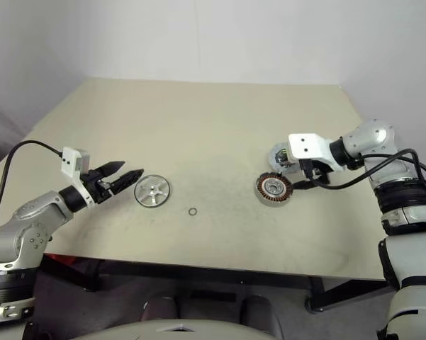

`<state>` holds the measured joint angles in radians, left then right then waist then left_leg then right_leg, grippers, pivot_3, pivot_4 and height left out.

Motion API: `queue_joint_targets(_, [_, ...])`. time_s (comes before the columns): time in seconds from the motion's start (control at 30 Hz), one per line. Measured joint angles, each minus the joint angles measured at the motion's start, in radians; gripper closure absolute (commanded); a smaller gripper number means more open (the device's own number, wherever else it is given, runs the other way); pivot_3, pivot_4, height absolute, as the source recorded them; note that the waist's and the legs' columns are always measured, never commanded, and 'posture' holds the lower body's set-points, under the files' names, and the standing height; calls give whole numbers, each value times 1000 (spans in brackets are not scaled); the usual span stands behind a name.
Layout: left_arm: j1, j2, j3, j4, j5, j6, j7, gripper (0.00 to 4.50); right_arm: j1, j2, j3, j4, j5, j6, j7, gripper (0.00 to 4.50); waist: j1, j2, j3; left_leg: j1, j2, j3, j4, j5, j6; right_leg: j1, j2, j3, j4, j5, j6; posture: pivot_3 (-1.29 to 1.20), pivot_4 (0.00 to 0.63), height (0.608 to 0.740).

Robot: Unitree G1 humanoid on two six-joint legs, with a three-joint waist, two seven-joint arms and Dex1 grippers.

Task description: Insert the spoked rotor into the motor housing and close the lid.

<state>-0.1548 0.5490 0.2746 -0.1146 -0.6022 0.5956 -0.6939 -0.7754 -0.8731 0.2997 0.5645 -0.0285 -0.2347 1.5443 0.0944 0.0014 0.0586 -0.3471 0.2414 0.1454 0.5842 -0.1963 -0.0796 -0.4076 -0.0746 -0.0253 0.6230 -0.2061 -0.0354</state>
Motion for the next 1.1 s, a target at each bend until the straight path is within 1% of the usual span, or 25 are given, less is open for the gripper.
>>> queue_joint_targets(0.13, [0, -3, 0, 4, 5, -2, 1, 0, 40, 4, 52, 1, -24, -29, 2, 603, 0, 0, 0, -1, 0, 0, 1, 0, 0, 0, 0, 0, 0, 0, 0, 0, 0, 740])
queue_joint_targets(0.33, [6, -6, 0, 4, 12, -3, 6, 0, 46, 14, 92, 56, -71, -87, 1, 603, -1, 0, 0, -1, 0, 0, 2, 0, 1, 0, 0, 0, 0, 0, 0, 0, 0, 740])
queue_joint_targets(0.67, [12, -6, 1, 4, 14, -3, 19, 0, 8, 29, 98, 152, -117, -189, -2, 603, -2, -1, -1, -1, 0, 0, 7, -2, 3, 1, 0, 0, 1, 0, 0, 0, 0, 740])
queue_joint_targets(0.9, [17, -6, 1, 4, 17, -4, 21, 0, 8, 43, 97, 139, -121, -194, -3, 603, -3, -2, -1, -1, 1, 0, 9, -2, 4, 1, 0, 0, 2, 0, 0, 0, 0, 740])
queue_joint_targets(1.1, [17, -6, 1, 4, 19, -4, 22, 0, 7, 60, 97, 134, -128, -196, -16, 603, -13, -2, -1, -1, 1, 0, 10, -2, 4, 1, 0, 0, 3, 0, 0, 0, 0, 740])
